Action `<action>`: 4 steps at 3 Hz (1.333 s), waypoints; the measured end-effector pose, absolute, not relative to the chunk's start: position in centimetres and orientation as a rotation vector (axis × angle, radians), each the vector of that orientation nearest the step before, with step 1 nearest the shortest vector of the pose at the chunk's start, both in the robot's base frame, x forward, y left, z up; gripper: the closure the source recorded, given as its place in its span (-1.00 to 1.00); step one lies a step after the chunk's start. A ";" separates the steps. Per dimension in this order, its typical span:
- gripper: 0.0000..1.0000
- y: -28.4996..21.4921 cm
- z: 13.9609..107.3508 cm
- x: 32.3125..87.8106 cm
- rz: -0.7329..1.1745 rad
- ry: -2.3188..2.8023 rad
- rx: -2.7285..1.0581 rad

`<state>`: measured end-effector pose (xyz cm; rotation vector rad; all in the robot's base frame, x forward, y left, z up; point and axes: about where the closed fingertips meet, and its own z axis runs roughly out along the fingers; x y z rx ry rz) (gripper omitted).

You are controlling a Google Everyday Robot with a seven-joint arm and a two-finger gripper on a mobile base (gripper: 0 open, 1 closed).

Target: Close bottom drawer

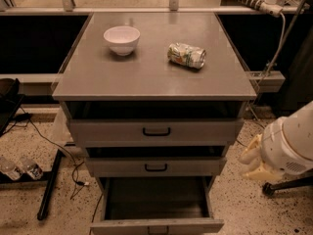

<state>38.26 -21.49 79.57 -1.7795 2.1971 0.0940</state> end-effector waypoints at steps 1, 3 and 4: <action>0.77 -21.5 79.7 38.3 0.094 2.196 -1.780; 1.00 -19.7 68.2 39.5 0.305 2.314 -1.669; 1.00 -18.8 61.6 39.3 0.348 2.287 -1.620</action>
Offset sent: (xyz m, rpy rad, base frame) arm 0.0175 0.0197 -0.0972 0.1359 0.1492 -0.0748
